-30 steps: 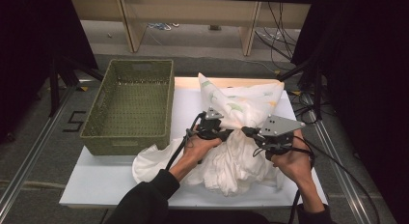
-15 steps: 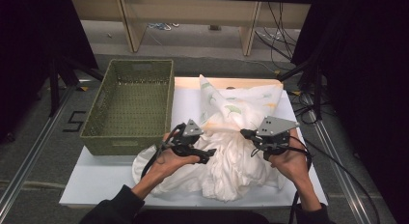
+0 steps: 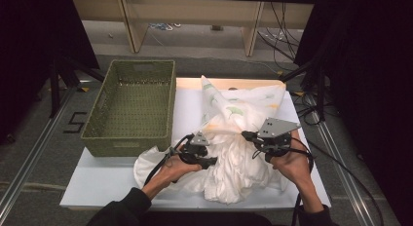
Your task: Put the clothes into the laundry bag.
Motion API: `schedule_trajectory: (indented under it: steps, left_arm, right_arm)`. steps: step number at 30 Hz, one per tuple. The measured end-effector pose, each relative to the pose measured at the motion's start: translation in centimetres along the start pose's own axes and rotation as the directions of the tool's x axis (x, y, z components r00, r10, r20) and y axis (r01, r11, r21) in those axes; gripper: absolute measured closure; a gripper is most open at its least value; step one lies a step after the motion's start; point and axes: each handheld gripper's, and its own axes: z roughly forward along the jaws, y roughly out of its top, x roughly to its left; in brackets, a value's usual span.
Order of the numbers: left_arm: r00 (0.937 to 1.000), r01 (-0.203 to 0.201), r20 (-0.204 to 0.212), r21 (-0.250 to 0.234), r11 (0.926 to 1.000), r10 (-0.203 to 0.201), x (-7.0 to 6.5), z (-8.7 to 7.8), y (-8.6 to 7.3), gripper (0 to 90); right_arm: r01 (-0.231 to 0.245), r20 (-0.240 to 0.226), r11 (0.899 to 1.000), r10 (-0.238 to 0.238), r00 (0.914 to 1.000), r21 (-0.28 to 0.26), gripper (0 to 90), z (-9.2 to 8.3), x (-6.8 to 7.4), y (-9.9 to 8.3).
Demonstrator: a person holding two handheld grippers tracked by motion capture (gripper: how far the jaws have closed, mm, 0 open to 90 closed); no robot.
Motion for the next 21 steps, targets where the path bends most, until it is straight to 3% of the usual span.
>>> schedule_trajectory:
  steps: [4, 8, 12, 13, 15, 16, 18, 19, 21]
  left_arm:
    - [0.9999, -0.012, 0.007, -0.052, 0.9986, 0.012, -2.0, 0.0, 1.7, 83.8]
    - [0.9993, 0.016, -0.031, -0.123, 0.9923, -0.02, -2.1, 0.4, 4.1, 85.3]
    - [0.9943, 0.059, -0.076, -0.187, 0.9806, -0.074, -0.6, 0.6, 5.8, 85.6]
    - [0.9906, 0.059, -0.109, -0.197, 0.9785, -0.082, 0.1, 0.6, 6.1, 85.6]
    - [0.9837, 0.052, -0.159, -0.186, 0.9811, -0.083, 1.2, 1.0, 6.0, 85.4]
    - [0.9773, 0.09, -0.172, -0.191, 0.9774, -0.124, 2.1, 1.6, 5.7, 85.2]
    - [0.9707, 0.131, -0.178, -0.171, 0.9766, -0.161, 2.9, 2.6, 5.0, 84.1]
    - [0.9716, 0.14, -0.172, -0.138, 0.9805, -0.163, 3.3, 3.0, 4.6, 82.4]
    - [0.9715, 0.166, -0.148, -0.135, 0.9769, -0.185, 3.2, 3.1, 4.1, 77.2]
  right_arm:
    - [0.003, 0.0, 1.0, -0.003, 1.0, -0.006, 90.0, -0.2, 0.2, 0.3]
    - [0.011, -0.002, 1.0, -0.011, 0.9999, -0.022, 90.0, -0.9, 0.5, 0.8]
    - [0.016, 0.002, 0.999, -0.016, 0.9999, -0.031, 90.0, -1.4, 0.4, 0.9]
    - [0.015, 0.0, 0.999, -0.015, 0.9999, -0.03, 90.0, -1.5, 0.5, 0.9]
    - [0.012, -0.001, 1.0, -0.012, 0.9999, -0.026, 90.0, -1.4, 0.4, 0.8]
    - [0.01, -0.005, 1.0, -0.01, 0.9999, -0.027, 90.0, -1.3, 0.4, 0.8]
    - [0.01, -0.021, 1.0, -0.01, 0.9997, -0.007, 90.0, -0.8, 0.5, 0.7]
    - [0.011, -0.025, 1.0, -0.011, 0.9996, -0.001, 90.0, -0.5, 0.6, 0.6]
    - [0.007, -0.028, 1.0, -0.007, 0.9996, 0.01, 90.0, -0.2, 0.7, 0.5]
